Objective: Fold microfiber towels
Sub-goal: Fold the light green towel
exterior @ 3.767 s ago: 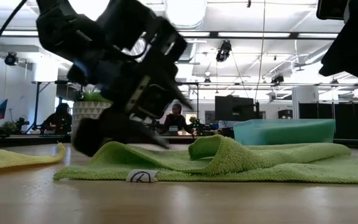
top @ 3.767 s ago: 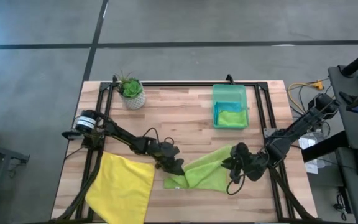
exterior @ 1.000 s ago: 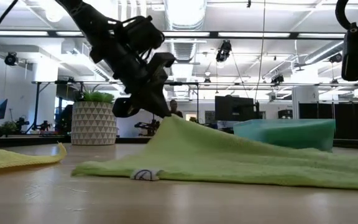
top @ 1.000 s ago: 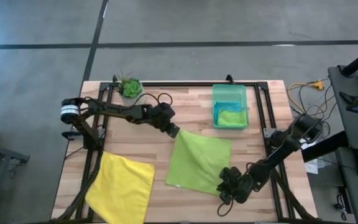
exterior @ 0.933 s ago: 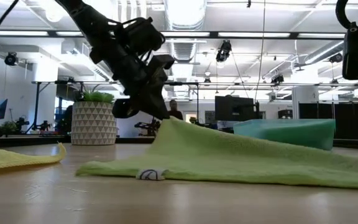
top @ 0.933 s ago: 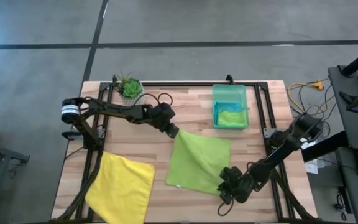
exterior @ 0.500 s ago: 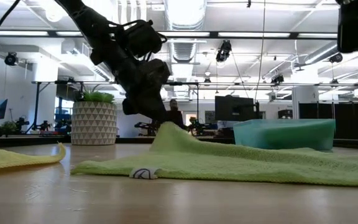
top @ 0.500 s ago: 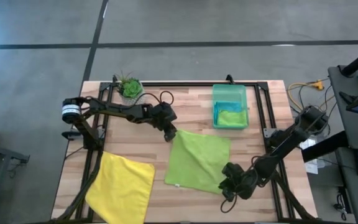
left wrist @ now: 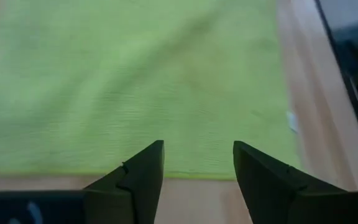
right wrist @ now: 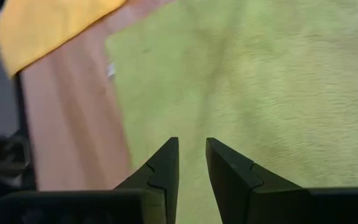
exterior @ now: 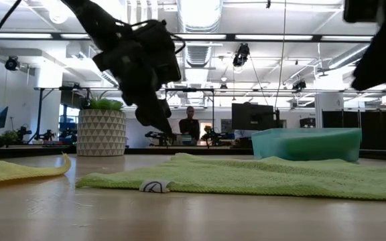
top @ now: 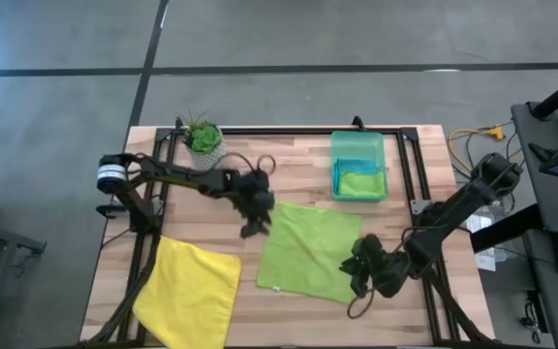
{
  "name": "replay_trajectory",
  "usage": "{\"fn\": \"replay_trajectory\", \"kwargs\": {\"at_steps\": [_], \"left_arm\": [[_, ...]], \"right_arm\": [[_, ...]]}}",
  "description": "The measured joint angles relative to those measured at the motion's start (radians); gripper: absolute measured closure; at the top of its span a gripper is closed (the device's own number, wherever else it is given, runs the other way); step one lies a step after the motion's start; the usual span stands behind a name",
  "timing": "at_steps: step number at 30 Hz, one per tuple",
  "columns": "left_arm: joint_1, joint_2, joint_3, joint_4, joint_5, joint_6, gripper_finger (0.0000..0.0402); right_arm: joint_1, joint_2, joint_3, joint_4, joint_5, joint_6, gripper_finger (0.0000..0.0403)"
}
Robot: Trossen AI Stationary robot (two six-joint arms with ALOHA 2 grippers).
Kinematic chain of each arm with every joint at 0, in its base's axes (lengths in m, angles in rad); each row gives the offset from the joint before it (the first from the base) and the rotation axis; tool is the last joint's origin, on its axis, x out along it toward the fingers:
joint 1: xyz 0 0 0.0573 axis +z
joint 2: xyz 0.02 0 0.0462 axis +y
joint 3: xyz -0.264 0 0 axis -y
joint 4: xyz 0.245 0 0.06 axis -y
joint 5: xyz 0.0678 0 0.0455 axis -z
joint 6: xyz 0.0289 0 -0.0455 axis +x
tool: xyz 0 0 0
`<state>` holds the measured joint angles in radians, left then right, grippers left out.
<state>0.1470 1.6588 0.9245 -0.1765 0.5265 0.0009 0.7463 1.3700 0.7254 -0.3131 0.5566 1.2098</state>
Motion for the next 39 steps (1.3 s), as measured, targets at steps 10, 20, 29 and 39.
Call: {"fn": "replay_trajectory", "kwargs": {"at_steps": [10,20,29,39], "left_arm": [[-0.248,0.056,0.005,0.074,-0.171,-0.054,0.0224],[-0.348,0.058,0.002,0.088,-0.293,-0.186,0.0234],[-0.438,0.171,0.025,0.105,-0.224,-0.36,0.0278],[-0.452,0.06,0.031,0.052,-0.191,-0.495,0.03]], "right_arm": [[-0.046,-0.001,0.0,-0.024,-0.003,0.013,0.0326],[-0.042,-0.001,0.0,-0.023,-0.079,0.011,0.0326],[-0.035,-0.002,0.0,-0.018,-0.146,0.01,0.0326],[0.022,-0.002,0.021,-0.021,-0.171,-0.041,0.0326]]}}
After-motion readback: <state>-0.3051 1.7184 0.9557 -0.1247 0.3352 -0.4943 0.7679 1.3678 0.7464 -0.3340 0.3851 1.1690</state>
